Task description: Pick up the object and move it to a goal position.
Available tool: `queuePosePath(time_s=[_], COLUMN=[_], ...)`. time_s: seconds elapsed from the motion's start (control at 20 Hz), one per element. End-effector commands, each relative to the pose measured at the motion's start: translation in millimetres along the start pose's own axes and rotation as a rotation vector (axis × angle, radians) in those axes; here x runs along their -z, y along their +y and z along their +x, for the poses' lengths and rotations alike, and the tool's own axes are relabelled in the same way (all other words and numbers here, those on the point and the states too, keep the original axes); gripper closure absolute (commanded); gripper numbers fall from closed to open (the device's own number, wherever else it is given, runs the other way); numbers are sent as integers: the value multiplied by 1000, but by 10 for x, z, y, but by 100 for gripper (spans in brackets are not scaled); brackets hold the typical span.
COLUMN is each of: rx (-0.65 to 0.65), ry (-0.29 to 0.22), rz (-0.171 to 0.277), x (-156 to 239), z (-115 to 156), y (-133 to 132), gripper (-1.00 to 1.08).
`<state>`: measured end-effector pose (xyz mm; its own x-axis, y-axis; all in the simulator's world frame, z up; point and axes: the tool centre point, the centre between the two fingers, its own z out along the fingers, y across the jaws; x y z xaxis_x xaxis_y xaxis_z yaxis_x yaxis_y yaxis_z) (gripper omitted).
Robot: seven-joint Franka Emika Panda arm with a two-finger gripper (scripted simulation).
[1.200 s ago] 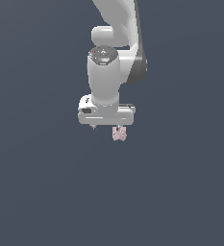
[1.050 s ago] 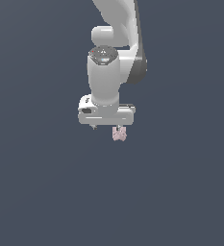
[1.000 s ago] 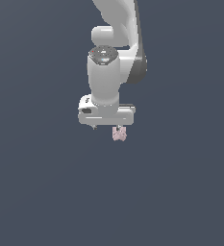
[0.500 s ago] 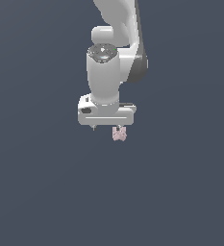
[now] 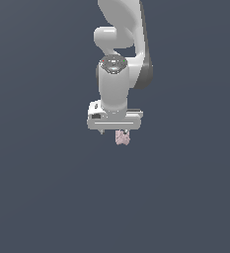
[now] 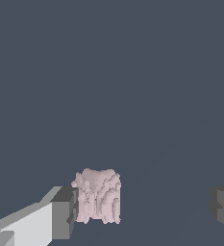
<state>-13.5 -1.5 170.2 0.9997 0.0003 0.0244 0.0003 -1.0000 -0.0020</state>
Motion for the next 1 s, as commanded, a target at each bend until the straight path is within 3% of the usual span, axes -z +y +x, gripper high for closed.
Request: queuePosePath(time_s=[0.0,0.55,0.95], rx=[0,1,2], ry=[-4,-21,-25], rz=[0,-2,-2], x=[-139,-700,-785], z=[-103,-643,-745], y=[-88,-439,-492], gripper=[-92,-92,-92])
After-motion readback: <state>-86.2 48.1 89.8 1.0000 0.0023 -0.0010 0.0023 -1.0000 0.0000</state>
